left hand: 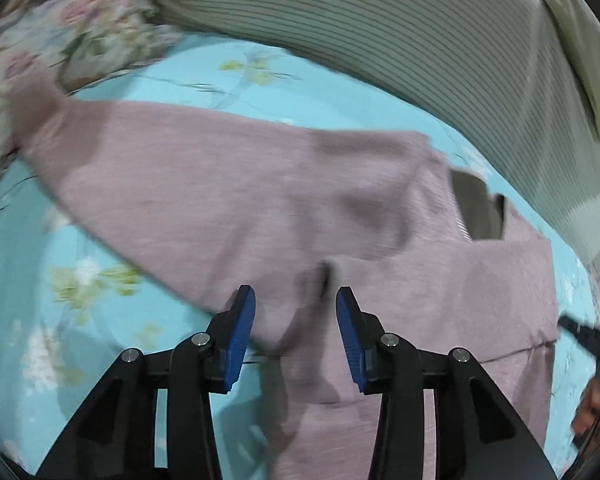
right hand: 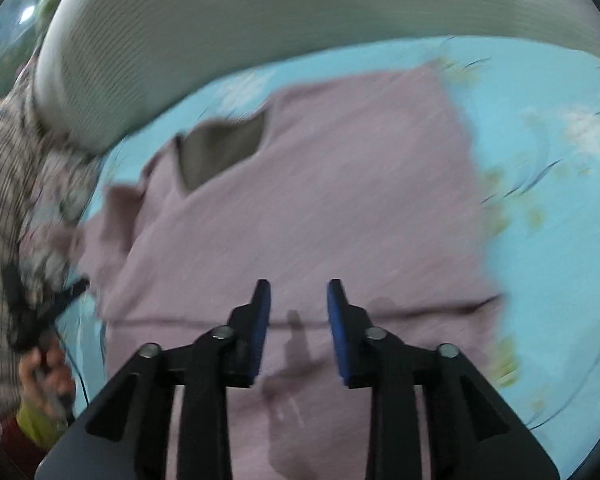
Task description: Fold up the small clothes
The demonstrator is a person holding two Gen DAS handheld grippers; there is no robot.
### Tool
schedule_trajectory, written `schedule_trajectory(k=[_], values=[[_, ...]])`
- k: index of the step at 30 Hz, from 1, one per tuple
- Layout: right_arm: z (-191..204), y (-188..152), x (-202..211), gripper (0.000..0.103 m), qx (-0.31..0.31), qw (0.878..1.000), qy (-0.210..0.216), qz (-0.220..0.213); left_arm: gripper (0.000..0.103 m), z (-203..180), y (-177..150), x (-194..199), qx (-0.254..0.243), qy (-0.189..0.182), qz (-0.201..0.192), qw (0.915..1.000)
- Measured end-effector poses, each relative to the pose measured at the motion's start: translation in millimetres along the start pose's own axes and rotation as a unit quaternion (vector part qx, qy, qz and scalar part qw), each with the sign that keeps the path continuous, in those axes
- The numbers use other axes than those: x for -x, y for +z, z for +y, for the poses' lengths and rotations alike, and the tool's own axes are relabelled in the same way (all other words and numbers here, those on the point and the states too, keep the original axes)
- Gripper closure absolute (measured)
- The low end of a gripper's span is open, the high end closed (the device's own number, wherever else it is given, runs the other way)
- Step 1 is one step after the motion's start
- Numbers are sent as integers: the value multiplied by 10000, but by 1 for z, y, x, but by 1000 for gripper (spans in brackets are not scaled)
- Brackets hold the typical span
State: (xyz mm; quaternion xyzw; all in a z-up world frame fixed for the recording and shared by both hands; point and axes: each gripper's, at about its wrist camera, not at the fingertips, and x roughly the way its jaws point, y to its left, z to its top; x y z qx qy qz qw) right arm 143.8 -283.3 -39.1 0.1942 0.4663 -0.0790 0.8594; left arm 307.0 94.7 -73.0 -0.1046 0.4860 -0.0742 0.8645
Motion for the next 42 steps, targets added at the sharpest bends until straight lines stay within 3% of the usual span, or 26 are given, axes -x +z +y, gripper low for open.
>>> schedule_trajectory(k=[4, 8, 13, 19, 21, 22, 23, 24, 26, 30, 34, 36, 39, 42], values=[[30, -14, -13, 70, 295, 9989, 235, 264, 44, 60, 18, 9, 549, 609, -170, 9965], [51, -20, -15, 68, 511, 9976, 280, 378, 36, 128, 41, 16, 1269, 1077, -437, 9851], [63, -24, -13, 63, 649, 9967, 237, 422, 35, 192, 77, 13, 1784, 1554, -656, 9694], [68, -27, -13, 63, 639, 9965, 195, 508, 34, 217, 130, 7, 1658, 1999, -878, 9617], [70, -28, -12, 63, 668, 9963, 190, 509, 42, 222, 143, 5, 1643, 2108, -898, 9594], [71, -28, -11, 63, 684, 9962, 192, 499, 66, 225, 147, 5, 1647, 2051, -906, 9605], [72, -29, -9, 63, 701, 9962, 202, 479, 98, 228, 151, 6, 1653, 1922, -894, 9632], [72, -29, -8, 63, 708, 9962, 207, 460, 98, 231, 154, 7, 1659, 1723, -866, 9671], [72, -31, -5, 63, 689, 9965, 225, 424, 99, 229, 150, 20, 1603, 1703, -1009, 9670], [72, -34, -4, 63, 624, 9967, 316, 405, 100, 198, 134, 50, 1338, 1313, -1287, 9738], [74, -37, -1, 63, 591, 9966, 433, 383, 100, 151, 110, 83, 914, 947, -1522, 9795], [74, -39, 1, 63, 586, 9966, 460, 359, 100, 135, 100, 101, 942, 705, -1653, 9792], [67, -41, 6, 63, 453, 9972, 511, 311, 100, 99, 91, 120, 934, 164, -1795, 9792], [57, -40, 11, 63, 274, 9979, 544, 217, 100, 42, 82, 132, 501, -289, -1829, 9814]])
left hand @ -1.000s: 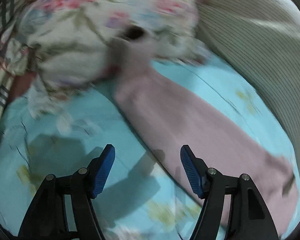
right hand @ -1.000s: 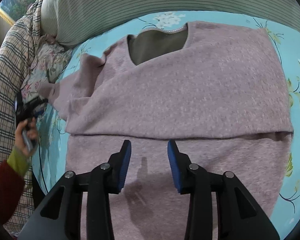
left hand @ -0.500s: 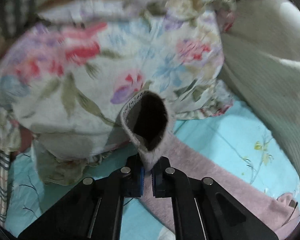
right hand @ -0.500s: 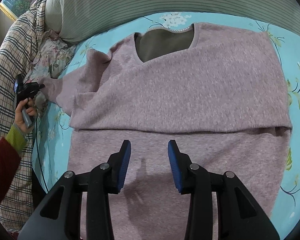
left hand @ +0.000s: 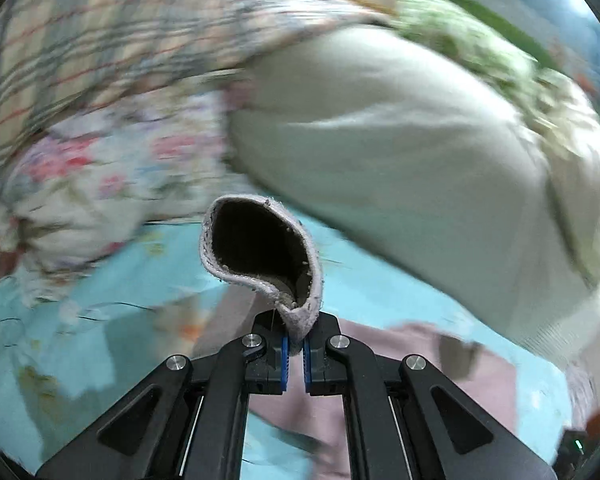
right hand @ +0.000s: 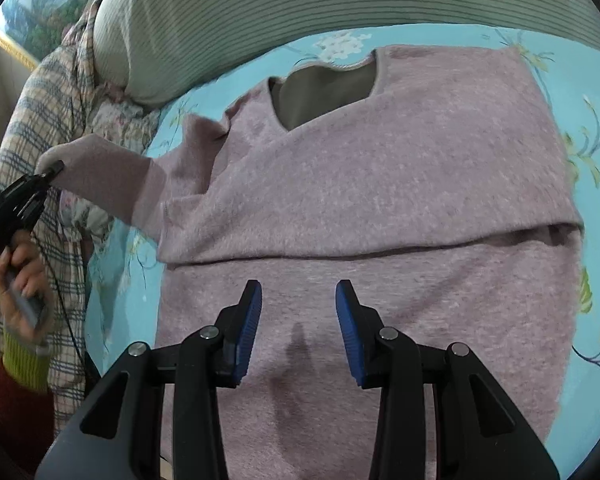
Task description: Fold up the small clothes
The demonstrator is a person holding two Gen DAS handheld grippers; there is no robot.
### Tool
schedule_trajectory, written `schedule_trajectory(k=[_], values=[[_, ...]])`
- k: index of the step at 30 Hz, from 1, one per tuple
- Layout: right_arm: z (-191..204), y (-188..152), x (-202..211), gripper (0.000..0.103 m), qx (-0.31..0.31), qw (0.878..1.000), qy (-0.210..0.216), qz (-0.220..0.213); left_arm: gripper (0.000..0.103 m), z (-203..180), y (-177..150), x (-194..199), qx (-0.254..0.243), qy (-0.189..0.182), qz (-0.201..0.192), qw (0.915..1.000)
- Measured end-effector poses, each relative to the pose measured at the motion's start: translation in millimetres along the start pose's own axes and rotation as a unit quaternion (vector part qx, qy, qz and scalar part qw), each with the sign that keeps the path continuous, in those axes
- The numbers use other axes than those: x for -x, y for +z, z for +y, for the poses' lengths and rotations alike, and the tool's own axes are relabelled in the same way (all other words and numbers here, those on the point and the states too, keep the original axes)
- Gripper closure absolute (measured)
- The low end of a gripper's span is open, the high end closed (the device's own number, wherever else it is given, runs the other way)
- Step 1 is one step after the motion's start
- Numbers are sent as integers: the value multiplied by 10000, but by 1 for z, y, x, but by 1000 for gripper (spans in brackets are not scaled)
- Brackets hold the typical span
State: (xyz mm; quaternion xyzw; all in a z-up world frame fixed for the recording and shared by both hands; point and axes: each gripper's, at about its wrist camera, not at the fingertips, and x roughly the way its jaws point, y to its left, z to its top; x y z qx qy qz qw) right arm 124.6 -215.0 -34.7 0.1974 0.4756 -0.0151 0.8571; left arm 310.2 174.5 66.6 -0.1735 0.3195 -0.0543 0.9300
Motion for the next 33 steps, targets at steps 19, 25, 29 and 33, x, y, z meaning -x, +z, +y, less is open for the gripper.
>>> schedule_trajectory(k=[19, 25, 29, 33], values=[[-88, 2, 43, 63, -1211, 9905, -98, -651, 97, -254, -205, -127, -1659, -1624, 2364, 9435], [-73, 16, 25, 57, -979, 9938, 188, -488, 52, -211, -212, -121, -1427, -1514, 2595, 9431], [-50, 29, 2, 44, -647, 9967, 348, -344, 51, -165, -209, -80, -1275, -1192, 2457, 9535], [-30, 39, -33, 44, -382, 9992, 19, -123, 52, -112, -204, -73, -887, -494, 2427, 9648]])
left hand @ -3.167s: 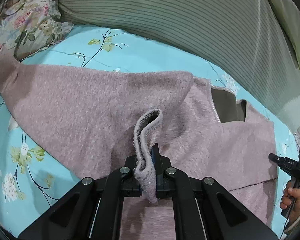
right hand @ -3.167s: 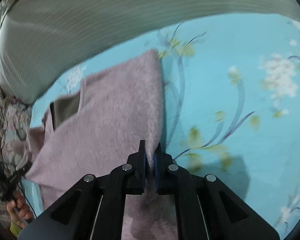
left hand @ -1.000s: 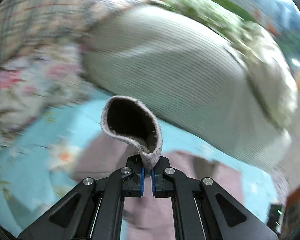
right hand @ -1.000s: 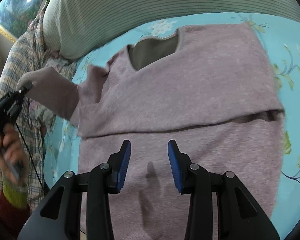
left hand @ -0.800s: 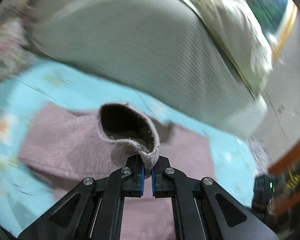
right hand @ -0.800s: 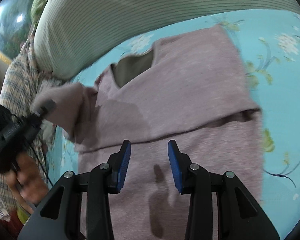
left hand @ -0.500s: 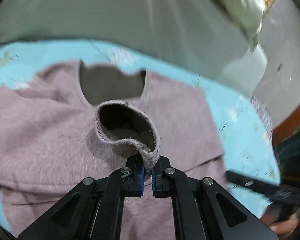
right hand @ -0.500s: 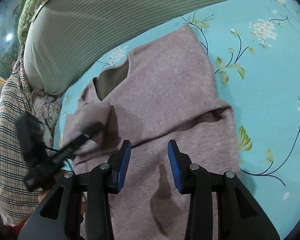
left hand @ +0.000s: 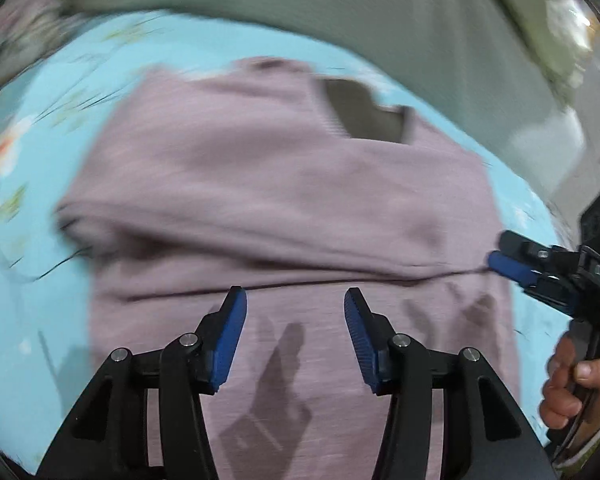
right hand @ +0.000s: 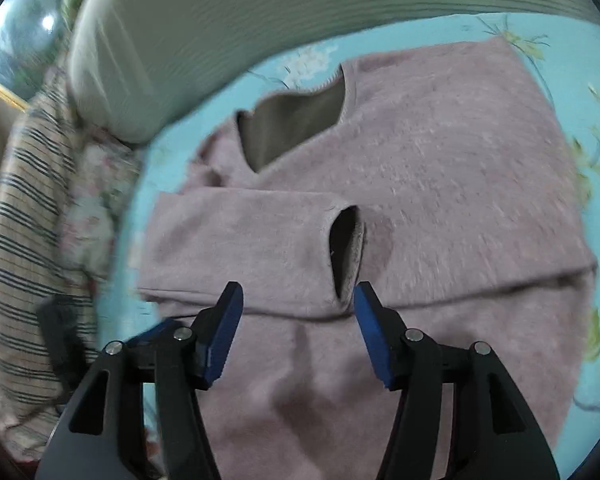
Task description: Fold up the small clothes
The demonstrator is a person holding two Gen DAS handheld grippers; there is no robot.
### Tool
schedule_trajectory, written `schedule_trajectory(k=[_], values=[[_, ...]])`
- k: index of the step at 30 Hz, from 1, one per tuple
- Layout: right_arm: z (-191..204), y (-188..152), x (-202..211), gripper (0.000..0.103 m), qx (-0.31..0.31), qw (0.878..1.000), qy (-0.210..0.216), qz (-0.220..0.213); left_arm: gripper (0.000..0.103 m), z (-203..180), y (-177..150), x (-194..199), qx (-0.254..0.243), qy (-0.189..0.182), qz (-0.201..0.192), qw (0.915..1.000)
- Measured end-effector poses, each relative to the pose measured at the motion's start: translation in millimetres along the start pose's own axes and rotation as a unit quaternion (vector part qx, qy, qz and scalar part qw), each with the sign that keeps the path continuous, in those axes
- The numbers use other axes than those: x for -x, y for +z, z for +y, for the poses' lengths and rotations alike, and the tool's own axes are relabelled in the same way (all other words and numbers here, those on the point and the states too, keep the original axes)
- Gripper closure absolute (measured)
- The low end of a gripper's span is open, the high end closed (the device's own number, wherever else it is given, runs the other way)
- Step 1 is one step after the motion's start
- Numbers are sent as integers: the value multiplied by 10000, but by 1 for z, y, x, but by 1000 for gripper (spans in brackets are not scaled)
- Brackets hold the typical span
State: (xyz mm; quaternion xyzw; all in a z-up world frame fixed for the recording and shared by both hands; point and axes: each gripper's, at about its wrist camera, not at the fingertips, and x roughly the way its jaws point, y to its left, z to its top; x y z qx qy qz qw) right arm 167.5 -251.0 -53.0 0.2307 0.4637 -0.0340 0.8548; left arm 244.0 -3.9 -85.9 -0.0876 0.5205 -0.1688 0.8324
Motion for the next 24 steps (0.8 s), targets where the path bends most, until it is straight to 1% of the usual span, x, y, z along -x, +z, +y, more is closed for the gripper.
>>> schedule_trajectory(k=[1, 3, 4, 5, 6, 7, 8, 9, 10, 11, 13, 16, 17, 18, 19, 20, 21, 24], values=[[1, 2, -9, 44, -6, 9999, -102, 20, 54, 14, 0, -3, 164, 151, 40, 9997], [0, 7, -25, 44, -73, 9996, -243, 148, 54, 34, 2, -5, 390, 460, 45, 9982], [-1, 9, -32, 44, -96, 9992, -322, 217, 57, 42, 3, -6, 484, 548, 13, 9973], [-1, 10, -39, 46, -115, 9990, -345, 268, 62, 49, 3, -5, 558, 579, -12, 9968], [-1, 12, -45, 65, -134, 9990, -293, 322, 64, 56, 4, -4, 642, 598, -29, 9961], [0, 12, -47, 80, -125, 9989, -268, 361, 66, 60, 4, -4, 716, 614, -49, 9955], [2, 14, -51, 100, -104, 9987, -202, 461, 66, 63, 4, -3, 784, 632, -86, 9949], [4, 16, -49, 100, -90, 9987, -131, 481, 66, 65, 5, -2, 836, 649, -123, 9943], [9, 19, -42, 100, -31, 9993, -47, 383, 66, 67, 5, 0, 851, 717, -150, 9937], [14, 22, -29, 100, 68, 9997, 69, 226, 66, 68, 6, 1, 873, 852, -189, 9924], [18, 28, 1, 100, 139, 9994, 306, -84, 66, 75, 7, 7, 981, 842, -242, 9913], [11, 35, 43, 100, 173, 9975, 435, -521, 66, 84, 14, 9, 1118, 899, -295, 9892], [3, 36, 59, 100, 150, 9968, 344, -701, 66, 87, 16, 8, 1148, 893, -288, 9889], [-9, 39, 72, 100, 107, 9961, 162, -861, 66, 89, 18, 7, 1170, 934, -285, 9883], [-17, 42, 77, 100, 67, 9954, 18, -952, 66, 89, 20, 6, 1168, 978, -296, 9879], [-33, 44, 84, 100, -42, 9943, -218, -1039, 66, 88, 22, 5, 1155, 1034, -312, 9874], [-52, 46, 87, 100, -216, 9936, -420, -1022, 66, 88, 23, 5, 1130, 1108, -330, 9868], [-93, 45, 86, 100, -539, 9915, -771, -895, 64, 84, 25, 2, 1007, 1353, -358, 9850]])
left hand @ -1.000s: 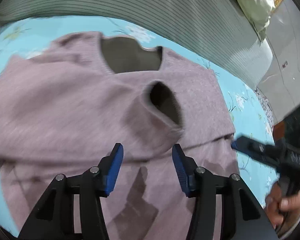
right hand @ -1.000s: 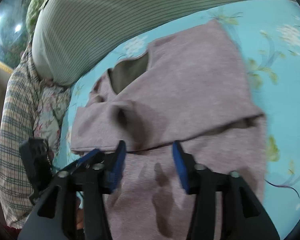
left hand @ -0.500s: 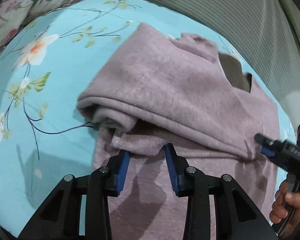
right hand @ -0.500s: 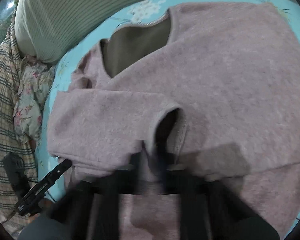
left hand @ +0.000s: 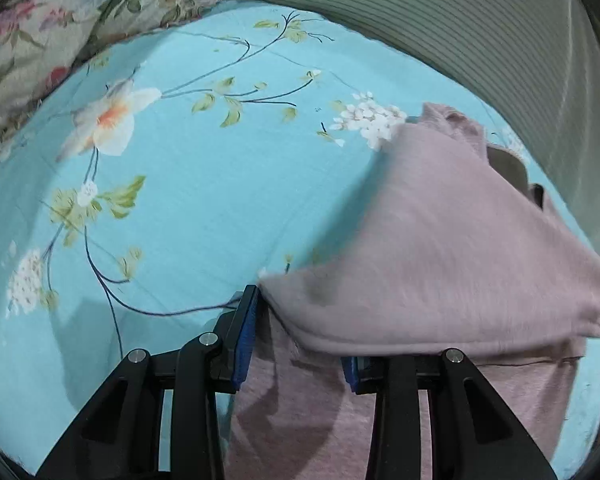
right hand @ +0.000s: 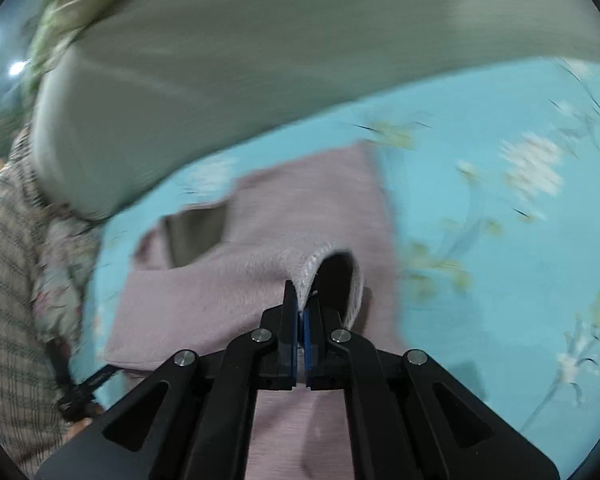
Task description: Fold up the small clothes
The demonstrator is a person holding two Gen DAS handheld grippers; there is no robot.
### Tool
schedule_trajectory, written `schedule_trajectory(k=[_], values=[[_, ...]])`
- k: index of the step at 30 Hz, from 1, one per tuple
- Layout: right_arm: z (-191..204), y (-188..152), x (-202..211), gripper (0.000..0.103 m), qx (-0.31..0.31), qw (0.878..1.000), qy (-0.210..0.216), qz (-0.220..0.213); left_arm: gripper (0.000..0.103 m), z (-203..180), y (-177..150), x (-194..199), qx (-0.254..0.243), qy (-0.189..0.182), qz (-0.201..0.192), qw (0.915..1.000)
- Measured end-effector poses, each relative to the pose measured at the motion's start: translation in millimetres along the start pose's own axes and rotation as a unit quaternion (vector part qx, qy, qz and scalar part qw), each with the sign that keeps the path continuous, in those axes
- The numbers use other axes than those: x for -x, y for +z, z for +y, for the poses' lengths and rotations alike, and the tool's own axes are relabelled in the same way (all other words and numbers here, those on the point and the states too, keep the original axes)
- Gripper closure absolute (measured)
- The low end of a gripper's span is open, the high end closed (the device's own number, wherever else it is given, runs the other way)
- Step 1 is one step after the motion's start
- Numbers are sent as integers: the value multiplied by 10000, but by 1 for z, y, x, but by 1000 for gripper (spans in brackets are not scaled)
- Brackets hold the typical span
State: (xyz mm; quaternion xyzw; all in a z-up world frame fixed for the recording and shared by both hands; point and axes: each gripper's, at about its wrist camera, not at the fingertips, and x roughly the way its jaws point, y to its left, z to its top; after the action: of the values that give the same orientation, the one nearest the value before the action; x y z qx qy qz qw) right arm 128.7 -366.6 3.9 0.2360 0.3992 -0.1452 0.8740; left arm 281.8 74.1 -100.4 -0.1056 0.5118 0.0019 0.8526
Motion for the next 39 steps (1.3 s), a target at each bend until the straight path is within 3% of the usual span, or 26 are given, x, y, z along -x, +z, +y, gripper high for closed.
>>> schedule_trajectory(k=[7, 12, 16, 17, 19, 20, 21, 23, 25, 27, 29, 32, 35, 37, 39], values=[[-20, -10, -14, 100, 105, 9993, -333, 116, 64, 9, 2, 4, 258, 292, -181, 9991], [-18, -25, -39, 100, 237, 9950, -548, 798, 64, 10, -11, 6, 220, 499, -156, 9984], [-8, -24, -19, 95, 261, 9942, -796, 676, 63, 10, -12, 5, 241, 394, -138, 9988], [0, -23, -10, 91, 353, 9944, -863, 504, 62, 11, -13, 6, 230, 379, -137, 9989], [18, -21, 5, 71, 600, 9942, -871, 189, 61, 15, -15, 6, 257, 312, -120, 9991], [35, -18, 12, 51, 822, 9932, -819, -18, 60, 15, -15, 4, 283, 280, -117, 9991], [50, -16, 12, 40, 988, 9924, -722, -148, 60, 17, -15, 4, 310, 242, -115, 9992], [82, -12, 4, 37, 1299, 9912, -228, -151, 59, 18, -16, 5, 335, 211, -117, 9991], [118, -6, -23, 37, 1484, 9865, 609, 339, 59, 19, -17, 4, 357, 182, -120, 9991], [162, 3, -70, 37, 1508, 9696, 1611, 1058, 58, 21, -17, 4, 398, 132, -128, 9990], [196, 10, -114, 36, 1588, 9526, 2044, 1600, 58, 23, -16, 3, 454, 78, -119, 9989], [240, 22, -181, 34, 1820, 9370, 2031, 2185, 58, 26, -16, 5, 527, -10, -123, 9985], [271, 19, -233, 23, 2303, 9136, 1770, 2846, 57, 27, -17, 6, 570, -88, -143, 9982], [282, 5, -263, 23, 2492, 8903, 1536, 3488, 57, 29, -18, 7, 588, -126, -167, 9981], [290, -17, -288, 22, 2483, 8568, 1594, 4228, 57, 30, -21, 9, 642, -135, -181, 9977]])
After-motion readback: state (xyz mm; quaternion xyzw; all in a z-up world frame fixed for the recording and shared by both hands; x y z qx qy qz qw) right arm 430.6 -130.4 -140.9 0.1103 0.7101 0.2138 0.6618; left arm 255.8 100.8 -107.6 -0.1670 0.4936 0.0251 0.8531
